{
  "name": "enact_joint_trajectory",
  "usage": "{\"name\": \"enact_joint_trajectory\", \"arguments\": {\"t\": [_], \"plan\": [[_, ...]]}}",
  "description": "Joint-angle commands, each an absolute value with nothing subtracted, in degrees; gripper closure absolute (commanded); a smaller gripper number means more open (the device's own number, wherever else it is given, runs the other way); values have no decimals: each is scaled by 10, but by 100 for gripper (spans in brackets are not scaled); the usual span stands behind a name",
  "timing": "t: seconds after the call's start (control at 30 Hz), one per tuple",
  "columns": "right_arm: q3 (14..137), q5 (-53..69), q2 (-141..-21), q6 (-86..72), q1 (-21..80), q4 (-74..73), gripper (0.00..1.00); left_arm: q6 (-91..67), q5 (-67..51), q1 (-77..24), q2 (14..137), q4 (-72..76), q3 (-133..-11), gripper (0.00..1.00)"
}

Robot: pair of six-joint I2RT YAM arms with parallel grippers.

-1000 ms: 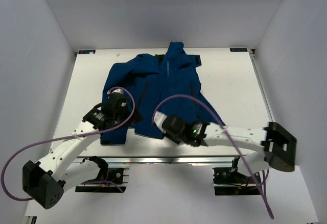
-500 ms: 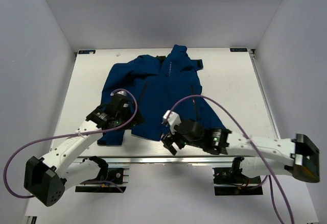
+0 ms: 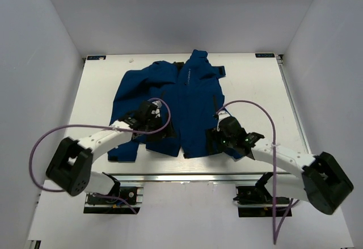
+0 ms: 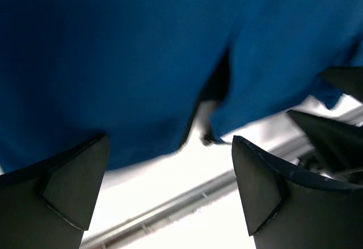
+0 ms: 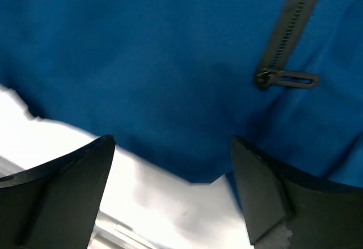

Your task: Zip up the jacket

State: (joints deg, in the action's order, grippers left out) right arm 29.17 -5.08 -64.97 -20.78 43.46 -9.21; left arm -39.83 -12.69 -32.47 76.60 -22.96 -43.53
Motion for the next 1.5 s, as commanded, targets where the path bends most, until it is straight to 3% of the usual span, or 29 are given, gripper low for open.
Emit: {"name": "enact_joint_trajectory", "arguments": {"t": [0.0, 0.2, 0.47, 0.57, 0.67, 0.77, 1.03, 1.13, 1.2, 1.27, 1.33, 1.47], "plan": [[301, -19, -702, -205, 368, -47, 15, -380, -145, -327, 822, -178, -458, 2], [339, 29, -800, -148, 265, 31, 22, -364, -128, -327, 957, -171, -554, 2], [483, 82, -876, -81, 245, 0, 26, -318, -135, -327, 1047, -210, -692, 2], [474, 87, -825, -56, 259, -34, 27, -314, -132, -327, 1022, -222, -681, 2], [469, -23, -775, -27, 321, -84, 25, -323, -118, -327, 956, -233, -636, 2], [479, -48, -763, -26, 390, -113, 25, -344, -98, -327, 874, -253, -591, 2], [531, -41, -853, -51, 504, -101, 34, -415, 61, -327, 705, -371, -540, 2], [554, -90, -900, -83, 511, -98, 46, -421, 83, -326, 664, -381, -531, 2], [559, -139, -911, -112, 510, -84, 62, -418, 79, -326, 650, -379, -526, 2], [562, -172, -915, -130, 509, -78, 85, -413, 69, -326, 649, -368, -519, 2], [555, -167, -907, -141, 505, -67, 96, -399, 58, -326, 653, -346, -515, 2], [518, -104, -887, -149, 482, -46, 99, -373, -11, -326, 678, -300, -508, 2]]}}
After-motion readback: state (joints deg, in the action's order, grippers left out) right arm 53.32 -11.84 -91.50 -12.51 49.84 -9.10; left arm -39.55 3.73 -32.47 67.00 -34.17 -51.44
